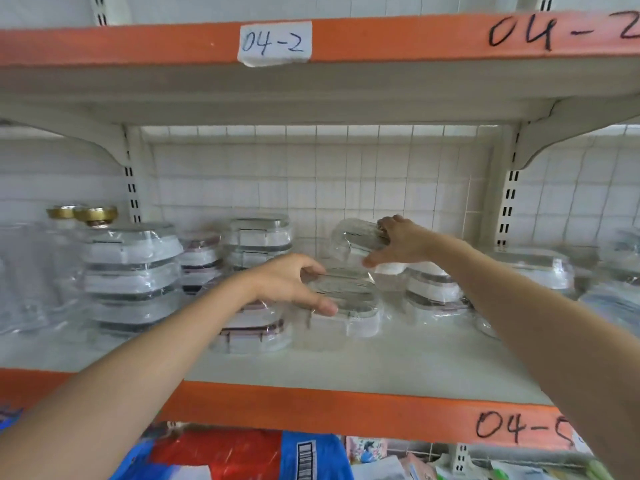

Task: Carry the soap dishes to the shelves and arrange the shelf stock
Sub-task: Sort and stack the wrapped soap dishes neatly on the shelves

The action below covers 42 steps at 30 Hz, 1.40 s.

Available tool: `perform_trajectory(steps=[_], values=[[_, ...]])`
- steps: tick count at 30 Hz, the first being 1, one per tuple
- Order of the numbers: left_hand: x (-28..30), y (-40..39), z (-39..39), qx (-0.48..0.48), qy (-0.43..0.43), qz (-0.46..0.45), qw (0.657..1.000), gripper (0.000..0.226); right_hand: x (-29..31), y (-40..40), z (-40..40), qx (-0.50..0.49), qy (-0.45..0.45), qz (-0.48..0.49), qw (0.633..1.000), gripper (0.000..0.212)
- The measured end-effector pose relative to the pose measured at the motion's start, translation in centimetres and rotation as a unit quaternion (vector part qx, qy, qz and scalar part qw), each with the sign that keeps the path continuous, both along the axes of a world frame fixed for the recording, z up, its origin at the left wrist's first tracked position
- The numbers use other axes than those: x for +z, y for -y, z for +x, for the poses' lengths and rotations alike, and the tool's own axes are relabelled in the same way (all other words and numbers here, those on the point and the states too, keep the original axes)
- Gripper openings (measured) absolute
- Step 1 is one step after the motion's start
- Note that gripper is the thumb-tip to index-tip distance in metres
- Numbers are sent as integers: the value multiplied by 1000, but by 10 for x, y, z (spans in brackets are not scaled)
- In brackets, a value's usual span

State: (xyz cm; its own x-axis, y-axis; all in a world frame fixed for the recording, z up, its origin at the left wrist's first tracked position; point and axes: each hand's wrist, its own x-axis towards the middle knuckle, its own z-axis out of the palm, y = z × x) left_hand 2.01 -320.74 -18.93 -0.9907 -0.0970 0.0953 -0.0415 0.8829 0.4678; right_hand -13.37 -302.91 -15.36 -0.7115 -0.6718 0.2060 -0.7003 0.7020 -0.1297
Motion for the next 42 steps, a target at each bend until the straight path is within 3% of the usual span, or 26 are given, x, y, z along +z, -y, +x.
perform_trajectory(steps=[4,11,14,19,26,32,37,41,42], values=[[8,18,8,10,-24,24,999,108,-6,36,-7,12,0,6,1000,82],[19,23,3,8,-52,51,997,96,-19,60,-19,25,62,62,996,50],[18,24,-2,5,-52,58,997,89,-12,49,-24,26,66,53,996,59],[32,17,-15,4,-94,72,993,87,14,4,-28,14,86,-55,995,60],[57,-4,-52,29,-160,85,983,110,26,-53,-44,-59,63,-36,996,63],[64,-3,-86,72,-127,25,989,66,19,-73,-64,-97,55,2,994,76],[64,14,-104,87,-88,-3,992,93,15,-70,-78,-98,58,28,993,89],[60,20,-110,77,-19,-7,997,54,10,-65,-86,-121,81,56,988,98],[59,21,-111,76,-12,-10,997,55,7,-63,-87,-128,83,56,987,98]])
